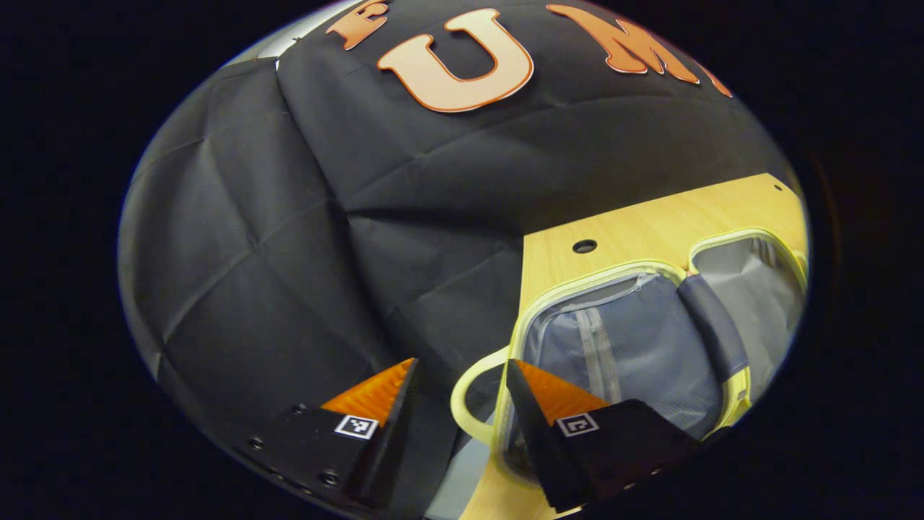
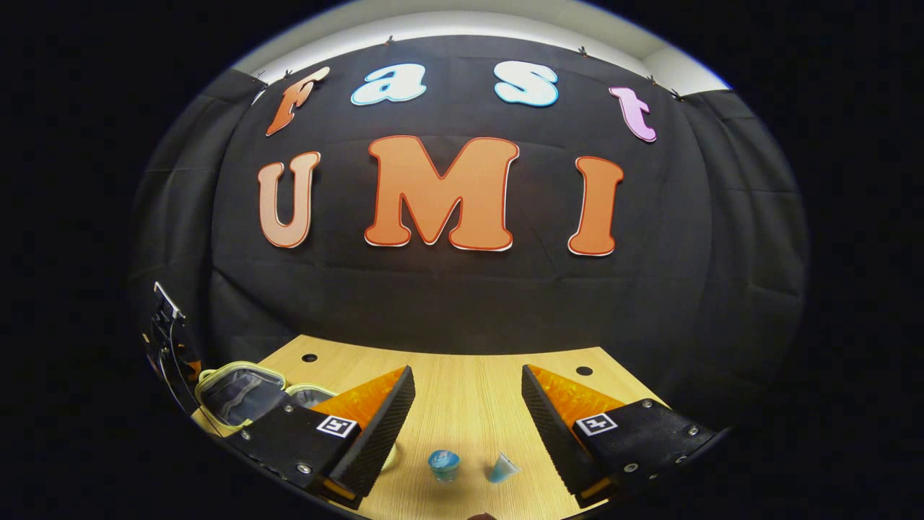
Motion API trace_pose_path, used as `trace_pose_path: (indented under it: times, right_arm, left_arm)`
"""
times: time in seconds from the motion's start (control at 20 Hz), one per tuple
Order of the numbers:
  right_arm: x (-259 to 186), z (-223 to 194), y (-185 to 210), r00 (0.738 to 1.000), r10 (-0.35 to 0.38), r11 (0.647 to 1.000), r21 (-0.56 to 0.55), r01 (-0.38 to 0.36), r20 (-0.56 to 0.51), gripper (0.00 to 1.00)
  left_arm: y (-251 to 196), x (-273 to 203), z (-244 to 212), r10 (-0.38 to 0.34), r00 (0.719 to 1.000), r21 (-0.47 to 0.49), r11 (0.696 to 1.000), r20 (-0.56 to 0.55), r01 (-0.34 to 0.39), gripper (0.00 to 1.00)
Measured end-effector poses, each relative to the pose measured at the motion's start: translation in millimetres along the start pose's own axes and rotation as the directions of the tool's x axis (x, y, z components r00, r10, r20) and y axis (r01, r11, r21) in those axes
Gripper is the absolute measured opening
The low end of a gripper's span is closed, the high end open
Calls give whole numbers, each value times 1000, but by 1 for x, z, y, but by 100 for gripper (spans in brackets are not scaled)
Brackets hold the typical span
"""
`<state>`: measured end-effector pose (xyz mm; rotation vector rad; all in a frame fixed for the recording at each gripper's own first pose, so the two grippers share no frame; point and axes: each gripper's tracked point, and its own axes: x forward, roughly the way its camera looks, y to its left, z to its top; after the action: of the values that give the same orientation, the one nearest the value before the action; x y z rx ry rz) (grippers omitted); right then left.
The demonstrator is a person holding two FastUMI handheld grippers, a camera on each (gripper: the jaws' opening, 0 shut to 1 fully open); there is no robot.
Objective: First open the suitcase, pack the skin care products into it, and then close the suitcase.
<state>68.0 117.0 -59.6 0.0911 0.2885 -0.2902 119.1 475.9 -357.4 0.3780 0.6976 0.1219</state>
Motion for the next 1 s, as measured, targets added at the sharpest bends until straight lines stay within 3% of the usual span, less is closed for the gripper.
trace_pose_path:
  times: [0.1, 0.2, 0.45, 0.65, 1.0]
  right_arm:
    - [-2, -6, -3, 1000, 0, 1000, 20, 0, -9, 94]
    - [-3, -12, -6, 1000, 0, 1000, 24, 1, -15, 94]
    - [-7, -36, -17, 999, 9, 999, 51, -7, -47, 94]
    - [-8, -53, -27, 998, 21, 998, 57, -17, -66, 94]
    - [-13, -100, -40, 987, 50, 997, 62, -41, -153, 94]
  left_arm:
    - [-18, -11, 7, -43, 999, -22, 999, 21, 44, 93]
    - [-35, -26, 27, -66, 995, -5, 998, 71, 66, 97]
    - [-92, -71, 80, -129, 972, 48, 991, 195, 122, 98]
    - [-146, -107, 111, -191, 946, 33, 981, 261, 189, 98]
    - [-237, -159, 132, -306, 902, 68, 952, 306, 300, 98]
